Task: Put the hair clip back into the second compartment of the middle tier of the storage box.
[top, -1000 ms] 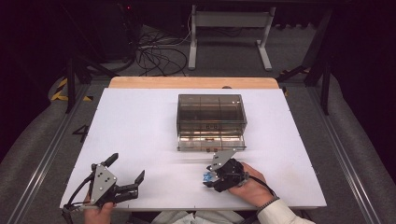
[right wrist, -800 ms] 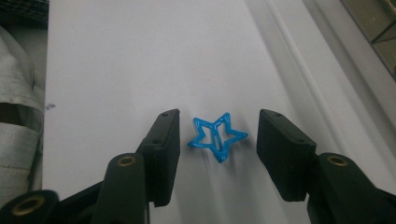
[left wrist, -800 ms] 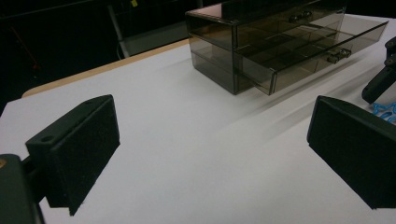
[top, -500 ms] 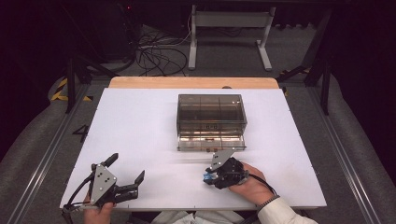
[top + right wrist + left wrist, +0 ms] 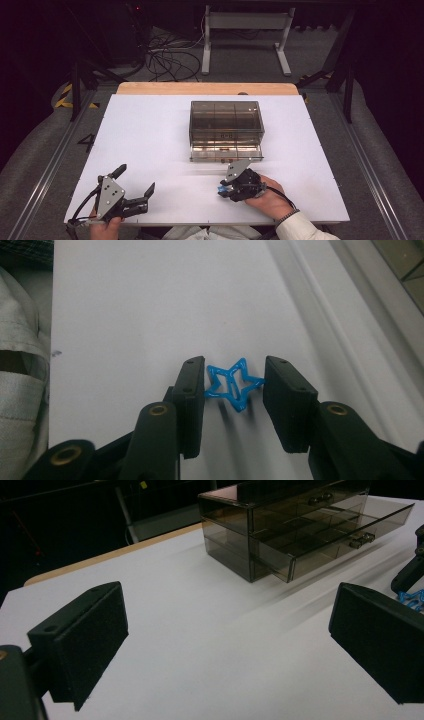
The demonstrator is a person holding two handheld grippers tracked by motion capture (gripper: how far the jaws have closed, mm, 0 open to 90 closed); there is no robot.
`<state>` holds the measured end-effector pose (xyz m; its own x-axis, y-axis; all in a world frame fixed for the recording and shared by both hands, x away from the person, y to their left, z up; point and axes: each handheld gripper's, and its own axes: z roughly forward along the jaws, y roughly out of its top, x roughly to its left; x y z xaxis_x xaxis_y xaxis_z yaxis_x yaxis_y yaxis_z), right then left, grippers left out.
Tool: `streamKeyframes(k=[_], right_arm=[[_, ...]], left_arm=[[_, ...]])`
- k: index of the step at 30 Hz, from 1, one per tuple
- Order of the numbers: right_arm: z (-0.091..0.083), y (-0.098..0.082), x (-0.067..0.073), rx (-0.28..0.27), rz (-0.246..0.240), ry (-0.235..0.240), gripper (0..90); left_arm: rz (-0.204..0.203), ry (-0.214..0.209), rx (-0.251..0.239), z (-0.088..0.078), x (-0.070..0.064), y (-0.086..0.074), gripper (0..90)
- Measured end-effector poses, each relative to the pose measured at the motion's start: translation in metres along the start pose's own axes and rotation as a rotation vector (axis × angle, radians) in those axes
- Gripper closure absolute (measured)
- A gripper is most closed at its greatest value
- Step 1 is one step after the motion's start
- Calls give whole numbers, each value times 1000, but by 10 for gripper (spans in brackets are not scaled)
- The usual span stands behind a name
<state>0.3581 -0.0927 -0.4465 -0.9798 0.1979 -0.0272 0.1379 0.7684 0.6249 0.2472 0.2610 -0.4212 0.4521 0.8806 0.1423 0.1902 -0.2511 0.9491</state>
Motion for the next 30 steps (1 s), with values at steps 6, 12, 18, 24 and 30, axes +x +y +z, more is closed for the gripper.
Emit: streamKeyframes(k=[6, 12, 18, 24, 30], right_arm=[[-5, 1, 3, -22, -2, -27, 617], [-12, 3, 5, -55, -2, -49, 616], [-23, 5, 7, -92, -4, -73, 616], [-33, 8, 12, -130, -3, -101, 617], [-42, 9, 15, -171, -1, -129, 616]], left_arm=[[0, 1, 1, 0, 0, 0, 30], [-2, 1, 0, 0, 0, 0, 31], [-2, 2, 0, 1, 0, 0, 30], [-3, 2, 1, 0, 0, 0, 30], [-2, 3, 0, 0, 0, 0, 30]])
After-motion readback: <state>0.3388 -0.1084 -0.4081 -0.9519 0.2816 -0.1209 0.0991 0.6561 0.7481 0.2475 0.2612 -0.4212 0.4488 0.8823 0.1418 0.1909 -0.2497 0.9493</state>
